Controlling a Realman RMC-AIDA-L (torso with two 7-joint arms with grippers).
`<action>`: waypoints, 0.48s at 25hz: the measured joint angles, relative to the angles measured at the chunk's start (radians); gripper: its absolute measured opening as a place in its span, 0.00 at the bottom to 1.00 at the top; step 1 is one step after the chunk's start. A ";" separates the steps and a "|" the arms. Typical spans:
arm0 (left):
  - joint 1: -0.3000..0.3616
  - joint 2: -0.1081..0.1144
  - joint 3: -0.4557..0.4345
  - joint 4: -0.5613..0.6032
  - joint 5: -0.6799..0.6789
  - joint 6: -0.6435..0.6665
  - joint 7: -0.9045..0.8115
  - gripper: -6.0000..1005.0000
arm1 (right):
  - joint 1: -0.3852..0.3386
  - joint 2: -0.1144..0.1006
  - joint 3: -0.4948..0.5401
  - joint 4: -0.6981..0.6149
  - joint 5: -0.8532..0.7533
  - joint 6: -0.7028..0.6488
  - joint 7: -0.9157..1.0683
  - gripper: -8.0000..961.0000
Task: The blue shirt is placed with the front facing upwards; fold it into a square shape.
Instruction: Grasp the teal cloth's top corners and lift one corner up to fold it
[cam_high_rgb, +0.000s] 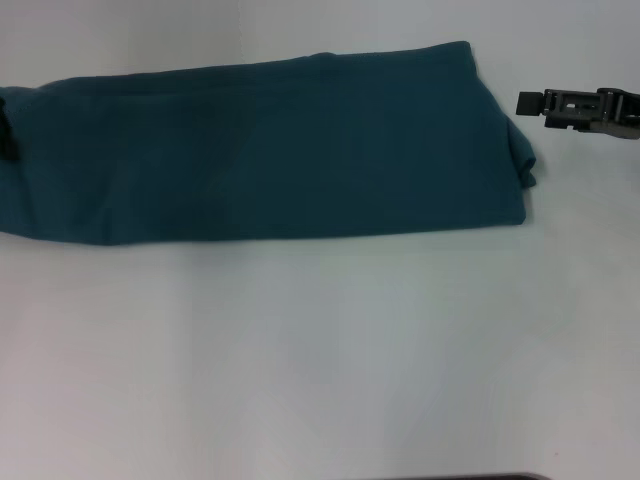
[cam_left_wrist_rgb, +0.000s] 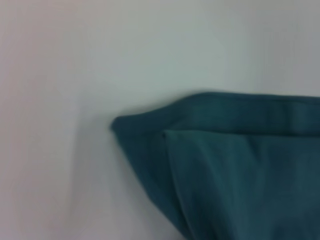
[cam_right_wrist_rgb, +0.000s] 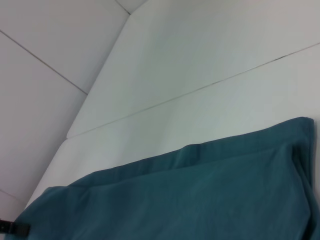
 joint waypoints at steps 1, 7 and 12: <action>0.000 -0.001 -0.003 -0.005 -0.023 0.025 0.006 0.05 | 0.000 0.000 0.000 0.000 0.000 0.000 0.000 0.85; 0.003 -0.004 -0.010 -0.052 -0.184 0.124 0.022 0.06 | 0.001 0.003 -0.001 0.002 0.000 0.001 -0.005 0.85; -0.020 -0.011 -0.010 -0.063 -0.268 0.151 0.015 0.05 | 0.003 0.008 -0.002 0.003 -0.019 0.004 -0.007 0.85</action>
